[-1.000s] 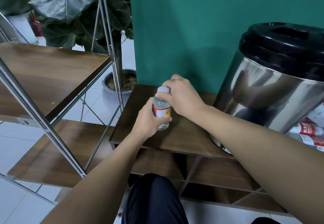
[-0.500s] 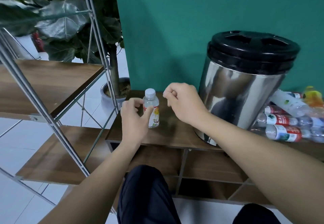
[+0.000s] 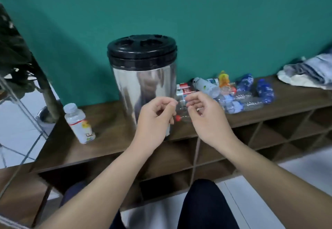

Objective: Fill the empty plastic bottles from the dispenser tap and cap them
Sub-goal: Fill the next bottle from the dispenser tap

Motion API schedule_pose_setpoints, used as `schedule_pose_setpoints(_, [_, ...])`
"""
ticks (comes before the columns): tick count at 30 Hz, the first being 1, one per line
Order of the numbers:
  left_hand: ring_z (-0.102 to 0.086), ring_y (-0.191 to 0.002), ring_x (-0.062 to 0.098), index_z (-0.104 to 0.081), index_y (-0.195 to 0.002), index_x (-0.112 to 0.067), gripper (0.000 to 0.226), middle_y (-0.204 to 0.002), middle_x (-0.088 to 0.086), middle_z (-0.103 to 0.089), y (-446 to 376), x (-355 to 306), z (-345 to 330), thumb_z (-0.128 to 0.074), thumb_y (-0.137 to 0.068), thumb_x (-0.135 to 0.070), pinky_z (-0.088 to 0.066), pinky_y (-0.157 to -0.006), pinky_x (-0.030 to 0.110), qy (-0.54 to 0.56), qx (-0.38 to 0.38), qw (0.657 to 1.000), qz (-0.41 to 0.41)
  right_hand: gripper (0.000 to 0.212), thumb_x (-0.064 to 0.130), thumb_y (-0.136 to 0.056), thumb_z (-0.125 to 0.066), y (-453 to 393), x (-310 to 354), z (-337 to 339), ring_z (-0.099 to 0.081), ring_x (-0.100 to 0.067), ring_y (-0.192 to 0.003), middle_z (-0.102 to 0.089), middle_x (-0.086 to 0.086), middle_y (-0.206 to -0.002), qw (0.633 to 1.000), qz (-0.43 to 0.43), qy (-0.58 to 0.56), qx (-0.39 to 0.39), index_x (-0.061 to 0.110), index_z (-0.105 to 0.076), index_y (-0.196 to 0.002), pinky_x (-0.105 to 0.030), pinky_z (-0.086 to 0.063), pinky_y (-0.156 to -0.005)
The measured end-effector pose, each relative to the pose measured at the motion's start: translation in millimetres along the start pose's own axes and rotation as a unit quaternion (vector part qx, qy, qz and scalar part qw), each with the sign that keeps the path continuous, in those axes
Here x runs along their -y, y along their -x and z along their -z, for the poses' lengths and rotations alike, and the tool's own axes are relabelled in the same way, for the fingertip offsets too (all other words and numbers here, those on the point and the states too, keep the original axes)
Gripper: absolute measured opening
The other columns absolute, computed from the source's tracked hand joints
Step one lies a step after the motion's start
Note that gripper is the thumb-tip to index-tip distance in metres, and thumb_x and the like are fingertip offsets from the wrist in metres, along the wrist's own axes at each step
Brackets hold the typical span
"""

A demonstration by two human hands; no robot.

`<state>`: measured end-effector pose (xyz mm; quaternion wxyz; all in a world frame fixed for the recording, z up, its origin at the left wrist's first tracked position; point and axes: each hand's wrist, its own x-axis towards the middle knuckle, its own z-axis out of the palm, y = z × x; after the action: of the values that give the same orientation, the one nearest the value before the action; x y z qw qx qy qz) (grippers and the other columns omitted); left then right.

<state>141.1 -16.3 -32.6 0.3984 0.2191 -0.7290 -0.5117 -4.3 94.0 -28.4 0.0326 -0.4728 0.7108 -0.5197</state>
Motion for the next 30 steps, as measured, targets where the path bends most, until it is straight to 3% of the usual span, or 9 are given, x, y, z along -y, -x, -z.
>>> schedule_pose_setpoints(4, [-0.063, -0.068, 0.01, -0.08, -0.108, -0.022, 0.013, -0.082, 0.006, -0.075, -21.0, 17.4, -71.4, -0.069, -0.11, -0.016, -0.052, -0.063, 0.028, 0.03, 0.017, 0.998, 0.053, 0.021, 0.013, -0.105, -0.067, -4.4, -58.1, 36.8, -0.067, -0.003, -0.1, -0.07, 0.015, -0.11, 0.999, -0.038, 0.032, -0.018, 0.026, -0.07, -0.122, -0.033, -0.059, -0.092])
schedule_pose_setpoints(10, [-0.074, -0.103, 0.006, -0.082, -0.106, -0.033, 0.015, -0.106, -0.017, -0.081, -73.3, 62.0, -142.2, -0.075, -0.106, -0.02, -0.063, -0.102, 0.044, 0.022, -0.015, 0.992, 0.12, 0.019, 0.016, -0.103, -0.073, -36.0, -137.7, 56.1, -0.068, -0.006, -0.101, -0.071, 0.011, -0.109, 0.995, -0.055, 0.05, -0.064, 0.023, -0.071, -0.121, -0.038, -0.06, -0.094])
schedule_pose_setpoints(16, [-0.074, -0.113, 0.009, -0.078, -0.124, -0.024, 0.016, -0.118, -0.009, -0.078, -137.0, 98.9, -174.5, -0.073, -0.109, -0.024, -0.06, -0.112, 0.046, 0.043, -0.034, 0.985, 0.164, 0.039, 0.023, -0.103, -0.074, -92.9, -191.9, 50.9, -0.065, -0.007, -0.112, -0.064, 0.007, -0.132, 0.993, -0.042, 0.096, -0.053, 0.022, -0.062, -0.141, -0.032, -0.055, -0.102])
schedule_pose_setpoints(21, [-0.073, -0.122, 0.017, -0.072, -0.139, -0.024, 0.028, -0.132, -0.009, -0.075, -188.8, 114.7, -198.3, -0.063, -0.114, -0.031, -0.057, -0.114, 0.052, 0.011, -0.034, 0.984, 0.177, 0.062, 0.01, -0.1, -0.072, -151.0, -210.3, 36.8, -0.047, -0.021, -0.139, -0.05, -0.006, -0.159, 0.983, 0.003, 0.182, -0.003, 0.014, -0.05, -0.158, -0.037, -0.045, -0.113])
schedule_pose_setpoints(25, [-0.065, -0.13, 0.016, -0.066, -0.15, -0.02, 0.035, -0.145, -0.007, -0.067, -217.6, 121.0, -206.3, -0.057, -0.117, -0.026, -0.05, -0.119, 0.037, -0.021, -0.019, 0.983, 0.18, 0.073, 0.002, -0.095, -0.07, -185.5, -222.9, 27.5, -0.048, -0.036, -0.147, -0.04, -0.011, -0.164, 0.971, -0.001, 0.23, 0.058, 0.012, -0.042, -0.163, -0.05, -0.05, -0.113])
schedule_pose_setpoints(30, [-0.062, -0.123, 0.01, -0.065, -0.151, -0.016, 0.035, -0.141, -0.006, -0.068, -227.7, 135.4, -213.4, -0.059, -0.116, -0.017, -0.044, -0.105, 0.024, -0.011, -0.016, 0.982, 0.187, 0.076, -0.005, -0.091, -0.07, -199.8, -236.7, 19.3, -0.053, -0.039, -0.138, -0.043, -0.013, -0.158, 0.952, 0.002, 0.299, 0.065, 0.011, -0.042, -0.16, -0.05, -0.055, -0.099])
